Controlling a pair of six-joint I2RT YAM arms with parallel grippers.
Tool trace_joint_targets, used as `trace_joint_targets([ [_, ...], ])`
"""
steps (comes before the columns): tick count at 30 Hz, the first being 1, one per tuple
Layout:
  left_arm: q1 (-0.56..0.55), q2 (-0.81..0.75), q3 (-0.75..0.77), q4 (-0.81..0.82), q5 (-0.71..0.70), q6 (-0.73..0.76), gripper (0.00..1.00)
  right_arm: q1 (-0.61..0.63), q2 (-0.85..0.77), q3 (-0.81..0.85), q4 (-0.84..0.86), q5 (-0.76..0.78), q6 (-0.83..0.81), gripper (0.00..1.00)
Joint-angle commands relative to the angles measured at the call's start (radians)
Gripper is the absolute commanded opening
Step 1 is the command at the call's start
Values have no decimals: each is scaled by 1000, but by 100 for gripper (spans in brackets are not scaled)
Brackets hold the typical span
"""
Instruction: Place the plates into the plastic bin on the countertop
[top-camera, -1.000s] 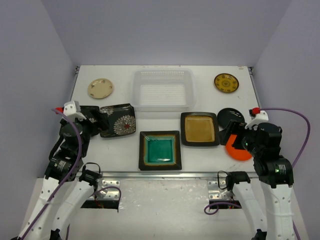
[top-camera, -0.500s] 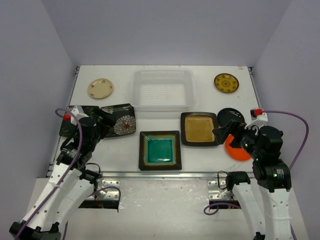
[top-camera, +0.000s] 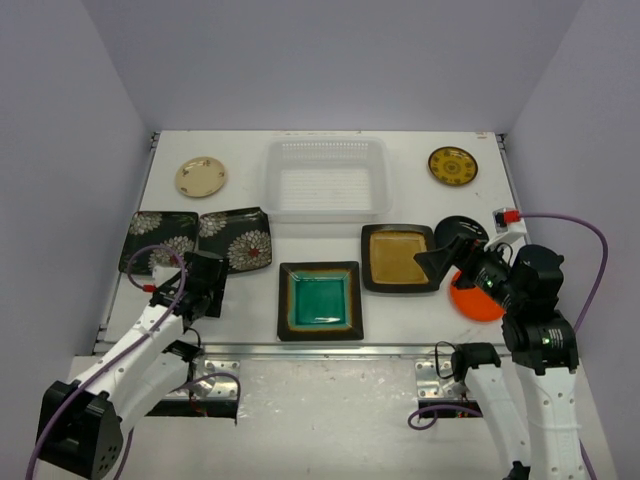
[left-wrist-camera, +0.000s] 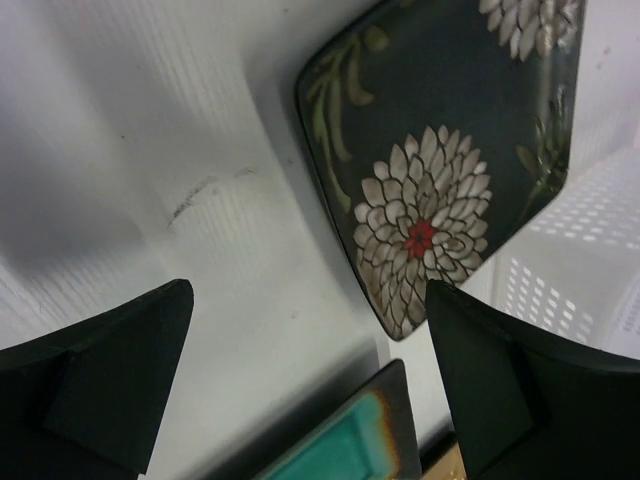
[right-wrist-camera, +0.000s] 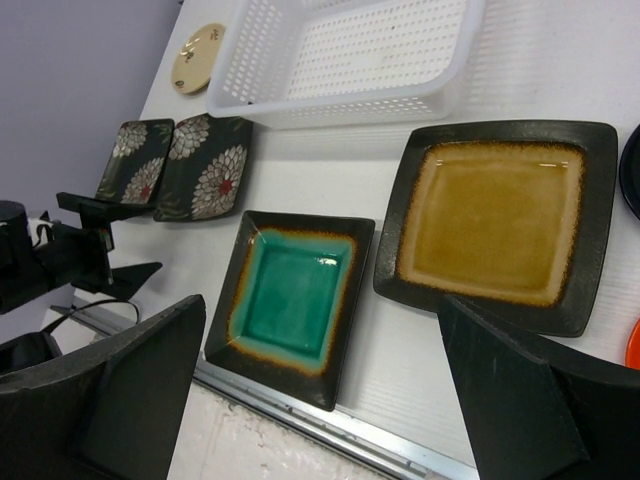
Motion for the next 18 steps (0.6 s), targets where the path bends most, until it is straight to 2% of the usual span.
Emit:
trace_joint_targets([
  [1,5,128,-7,119,-84,-94,96,-2,-25,-16,67,-25,4,99],
  [6,17,318,17,218,-104,-79,89,-2,-52,-30,75,-11,7,99],
  [11,21,476,64,251,-82,-65,83,-2,-63,-35,79,-1,9,99],
  [13,22,500,66,260,-81,-67,75,-2,-64,-34,77,1,9,99],
  [16,30,526,60,274,-75,-73,53,-2,-68,-30,79,14,10,99],
  [18,32,537,61,262,-74,-82,52,-2,-77,-27,79,33,8,99],
])
